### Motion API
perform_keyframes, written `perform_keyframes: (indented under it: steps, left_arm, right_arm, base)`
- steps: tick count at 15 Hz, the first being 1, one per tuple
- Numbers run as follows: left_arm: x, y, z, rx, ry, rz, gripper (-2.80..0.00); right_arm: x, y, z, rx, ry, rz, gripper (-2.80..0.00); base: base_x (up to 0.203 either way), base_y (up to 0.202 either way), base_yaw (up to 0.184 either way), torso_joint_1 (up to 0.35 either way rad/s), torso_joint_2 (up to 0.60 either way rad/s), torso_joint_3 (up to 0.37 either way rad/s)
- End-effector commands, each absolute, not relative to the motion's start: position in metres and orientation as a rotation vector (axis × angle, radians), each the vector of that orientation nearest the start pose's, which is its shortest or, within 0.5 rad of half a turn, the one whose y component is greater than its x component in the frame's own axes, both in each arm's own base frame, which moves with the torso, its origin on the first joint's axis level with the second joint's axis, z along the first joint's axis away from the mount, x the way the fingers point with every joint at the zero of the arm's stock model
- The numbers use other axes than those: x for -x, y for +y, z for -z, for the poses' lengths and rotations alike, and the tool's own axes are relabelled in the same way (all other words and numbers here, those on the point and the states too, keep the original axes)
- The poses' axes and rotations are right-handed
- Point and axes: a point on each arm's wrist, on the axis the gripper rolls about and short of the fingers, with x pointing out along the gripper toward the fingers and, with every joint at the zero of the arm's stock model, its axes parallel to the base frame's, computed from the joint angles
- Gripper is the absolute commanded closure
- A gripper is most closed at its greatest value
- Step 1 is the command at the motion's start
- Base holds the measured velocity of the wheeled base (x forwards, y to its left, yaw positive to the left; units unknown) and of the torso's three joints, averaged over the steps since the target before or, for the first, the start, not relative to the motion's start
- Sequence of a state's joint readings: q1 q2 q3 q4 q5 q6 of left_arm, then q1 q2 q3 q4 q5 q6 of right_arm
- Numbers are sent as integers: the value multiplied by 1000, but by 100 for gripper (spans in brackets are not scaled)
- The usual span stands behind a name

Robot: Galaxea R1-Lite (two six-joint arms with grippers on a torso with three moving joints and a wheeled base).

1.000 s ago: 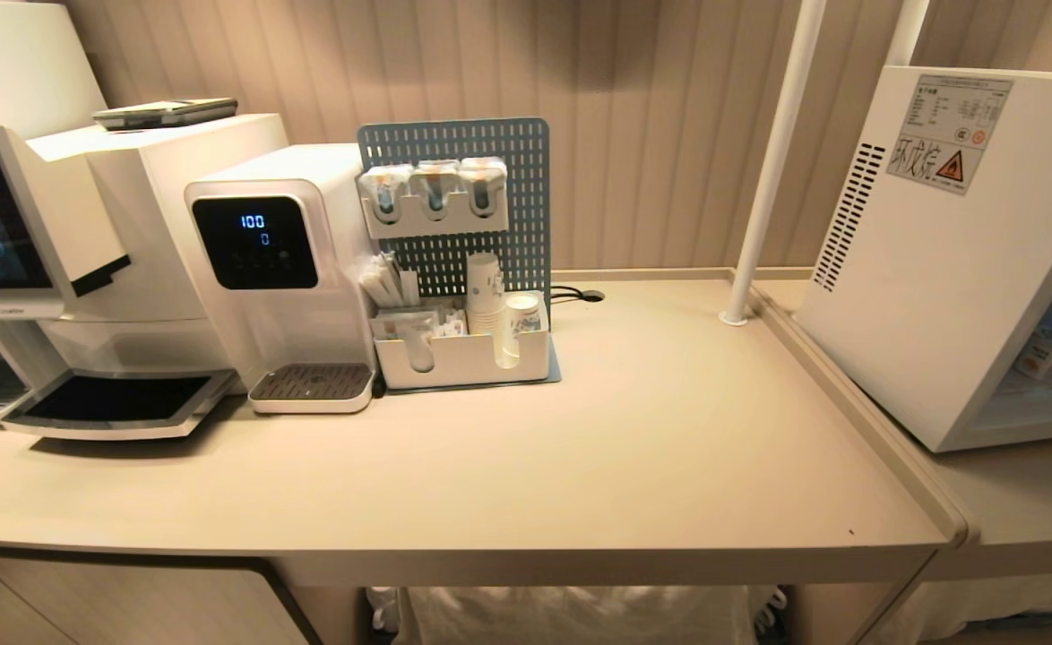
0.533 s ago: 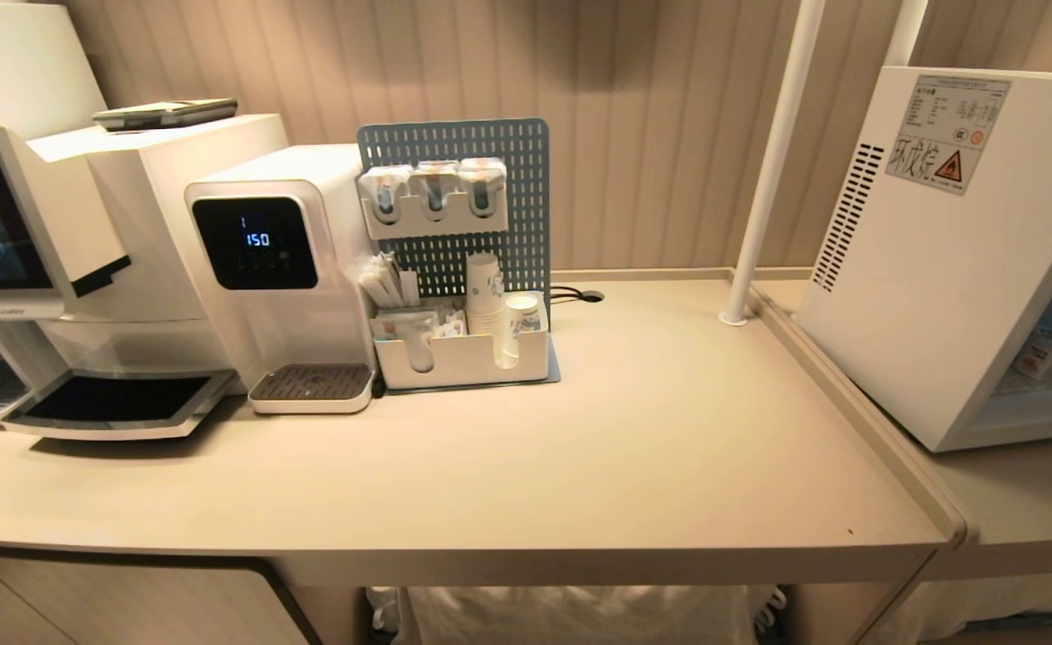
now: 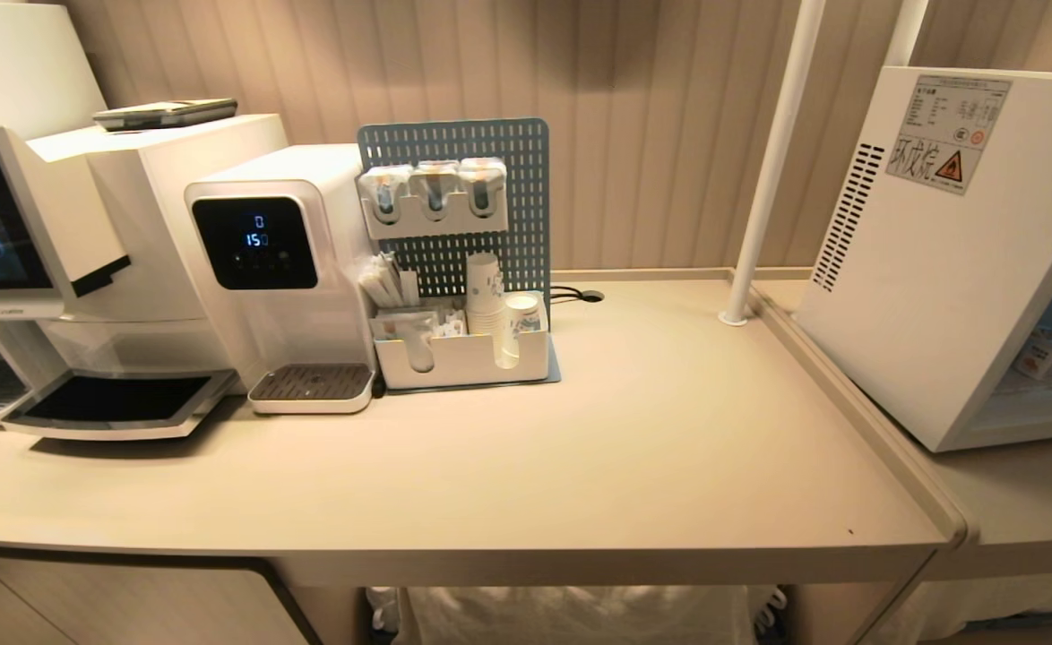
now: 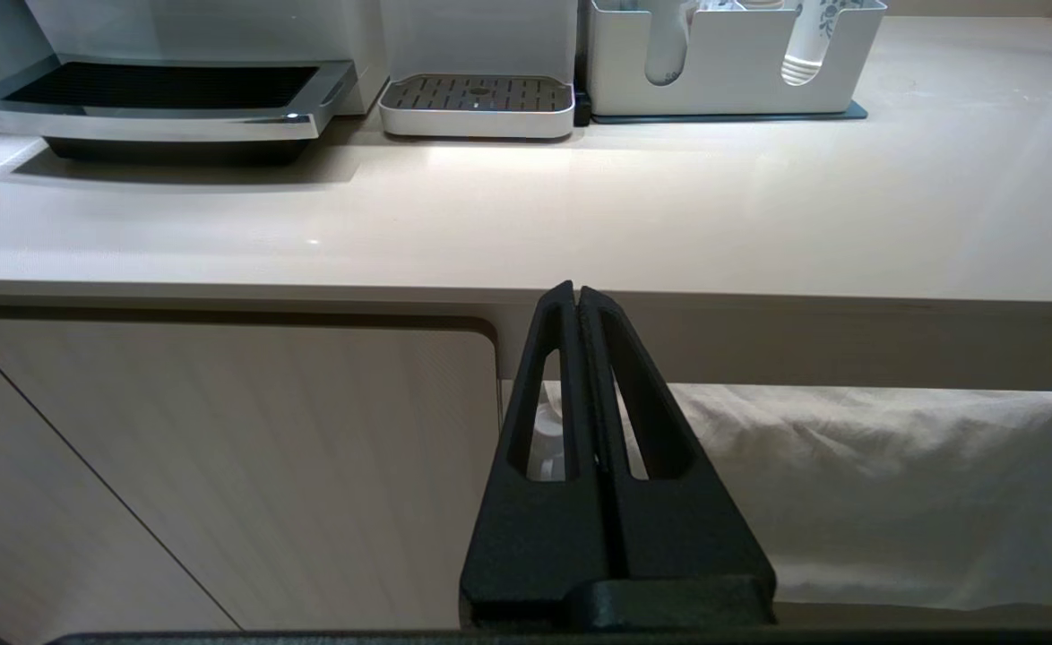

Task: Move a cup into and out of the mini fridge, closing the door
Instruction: Put the yoghurt in the freezer

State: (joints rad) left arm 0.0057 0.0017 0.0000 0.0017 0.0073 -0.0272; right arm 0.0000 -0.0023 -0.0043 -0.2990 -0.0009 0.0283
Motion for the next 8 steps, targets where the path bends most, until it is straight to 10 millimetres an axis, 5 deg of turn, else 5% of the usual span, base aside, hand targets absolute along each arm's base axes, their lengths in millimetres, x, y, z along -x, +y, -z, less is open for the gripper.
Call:
perform_keyframes:
  steps: [1, 3, 8]
  left_arm:
    - [23, 0, -75, 28, 4, -14, 0]
    - [23, 0, -75, 28, 4, -14, 0]
    - [23, 0, -75, 28, 4, -14, 0]
  right_arm:
    - [24, 0, -90, -31, -141, -12, 0]
    - [23, 0, -72, -14, 29, -10, 0]
    - [22, 0, -74, 32, 18, -13, 0]
  base:
    - [0, 0, 0, 0, 0, 0]
    - [0, 0, 0, 0, 0, 0]
    - [0, 0, 0, 0, 0, 0]
